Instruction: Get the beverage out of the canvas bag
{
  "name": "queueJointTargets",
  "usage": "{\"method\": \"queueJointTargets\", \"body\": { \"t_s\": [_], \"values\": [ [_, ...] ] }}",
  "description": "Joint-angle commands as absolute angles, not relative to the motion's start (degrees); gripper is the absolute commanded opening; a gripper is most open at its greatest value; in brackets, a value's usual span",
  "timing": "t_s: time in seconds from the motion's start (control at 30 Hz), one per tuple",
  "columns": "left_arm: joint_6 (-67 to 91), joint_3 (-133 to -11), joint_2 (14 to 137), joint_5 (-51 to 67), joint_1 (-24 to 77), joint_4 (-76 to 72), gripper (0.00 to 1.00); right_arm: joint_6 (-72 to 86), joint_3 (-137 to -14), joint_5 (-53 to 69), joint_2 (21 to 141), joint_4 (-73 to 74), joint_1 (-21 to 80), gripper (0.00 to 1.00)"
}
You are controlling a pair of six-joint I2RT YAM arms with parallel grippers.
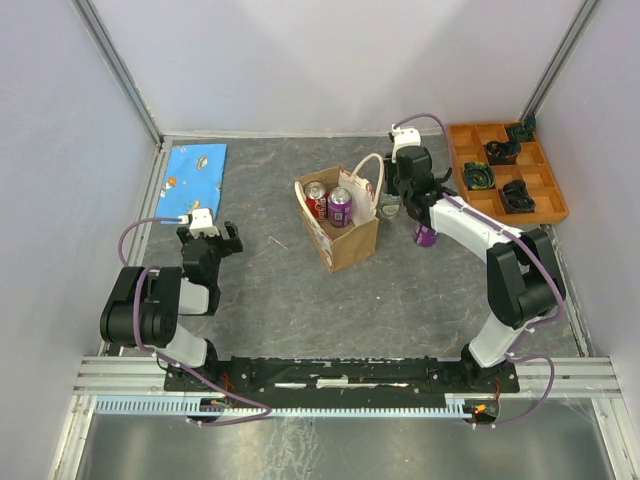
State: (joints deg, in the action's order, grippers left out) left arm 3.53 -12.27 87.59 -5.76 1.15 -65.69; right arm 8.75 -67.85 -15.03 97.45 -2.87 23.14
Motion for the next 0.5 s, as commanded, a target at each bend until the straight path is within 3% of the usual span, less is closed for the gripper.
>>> {"method": "queueJointTargets", "body": {
  "t_s": [0.0, 0.07, 0.13, 0.33, 0.47],
  "values": [
    [1.1, -13.4, 87.1, -6.5, 1.5, -67.6, 0.99, 8.7, -68.6, -15.4, 96.4, -8.2, 23.2, 0.47],
    [1.0, -13.4, 87.0, -6.4, 1.4, -67.6, 0.99, 8.5, -68.6, -15.9, 95.9, -8.0, 23.2, 0.72],
    [1.1, -13.4, 87.0, -6.4, 1.4, -67.6, 0.99, 8.2, -68.7, -16.5, 95.5, -7.9, 23.2, 0.82],
    [1.0, -13.4, 87.1, -6.4, 1.4, -67.7, 0.99, 6.9, -69.6, -18.6, 93.1, -7.8, 23.2, 0.84],
    [1.1, -13.4, 87.0, -6.4, 1.4, -67.6, 0.99, 6.8, -72.9, -27.6, 89.0, -5.1, 23.2, 0.84]
  ]
}}
